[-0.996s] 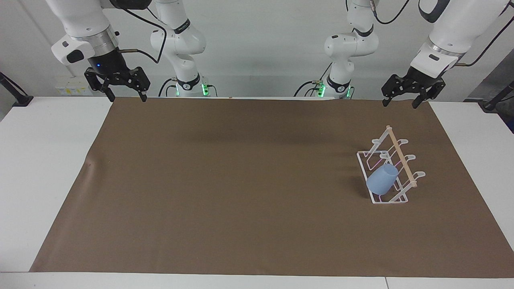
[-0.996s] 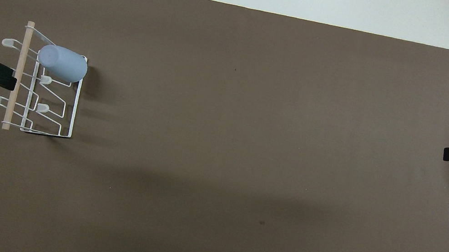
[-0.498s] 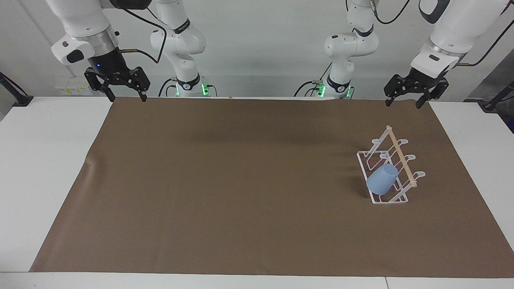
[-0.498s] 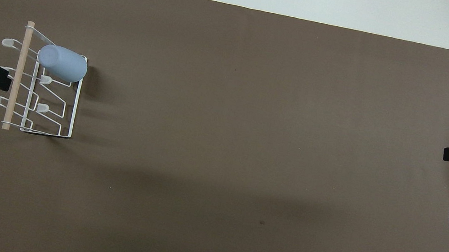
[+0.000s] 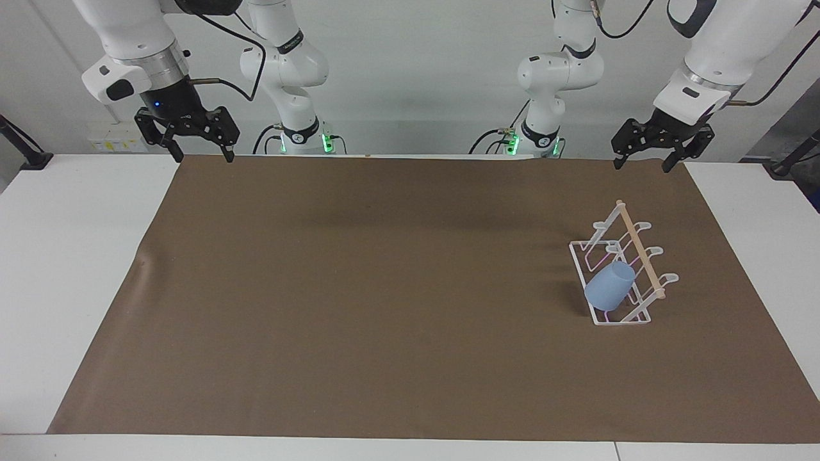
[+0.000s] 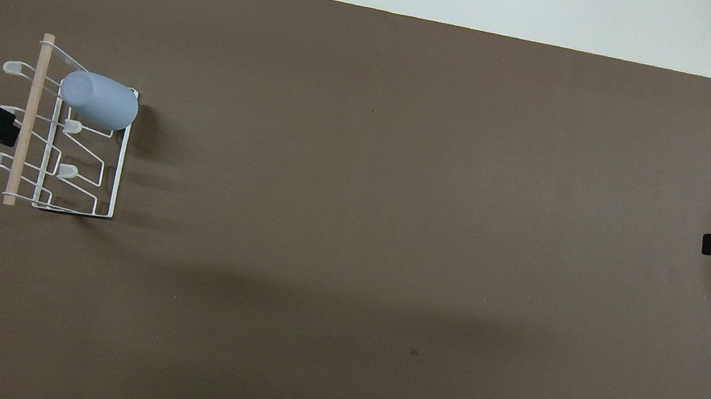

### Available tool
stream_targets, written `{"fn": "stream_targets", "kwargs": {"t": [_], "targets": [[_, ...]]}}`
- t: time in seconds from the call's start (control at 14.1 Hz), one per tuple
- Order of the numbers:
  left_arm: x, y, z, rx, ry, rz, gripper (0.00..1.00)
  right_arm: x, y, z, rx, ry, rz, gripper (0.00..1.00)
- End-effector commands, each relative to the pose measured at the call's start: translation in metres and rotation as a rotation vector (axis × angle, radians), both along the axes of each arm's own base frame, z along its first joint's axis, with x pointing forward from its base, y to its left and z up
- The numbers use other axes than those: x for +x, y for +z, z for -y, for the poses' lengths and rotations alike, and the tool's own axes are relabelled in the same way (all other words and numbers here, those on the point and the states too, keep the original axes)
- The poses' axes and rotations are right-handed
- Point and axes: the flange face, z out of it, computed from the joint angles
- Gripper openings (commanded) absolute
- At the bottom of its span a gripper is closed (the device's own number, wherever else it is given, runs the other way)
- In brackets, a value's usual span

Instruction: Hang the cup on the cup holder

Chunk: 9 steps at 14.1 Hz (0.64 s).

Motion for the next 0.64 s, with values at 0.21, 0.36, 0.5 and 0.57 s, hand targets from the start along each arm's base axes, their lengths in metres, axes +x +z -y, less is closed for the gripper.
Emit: {"fn": "stream_targets", "kwargs": {"t": [0.21, 0.36, 0.5, 0.57], "targets": [[-0.0045, -0.0005, -0.002, 0.013, -0.019, -0.008, 1.0, -0.0055, 0.0008, -0.0001, 0.005, -0.014, -0.008, 1.0], [-0.0045, -0.0005, -0.002, 0.013, -0.021, -0.008, 1.0, -0.005, 0.0, -0.0001, 0.006, -0.014, -0.01, 1.0], [-0.0047, -0.0006, -0.002, 0.013, -0.019, -0.009, 1.0, -0.0055, 0.0008, -0.0008, 0.004, -0.013, -0.008, 1.0], [-0.0055, -0.0001, -0.002, 0.013, -0.021, -0.011, 1.0, -0.005, 0.0, -0.0009, 0.005, -0.013, -0.01, 1.0]]}}
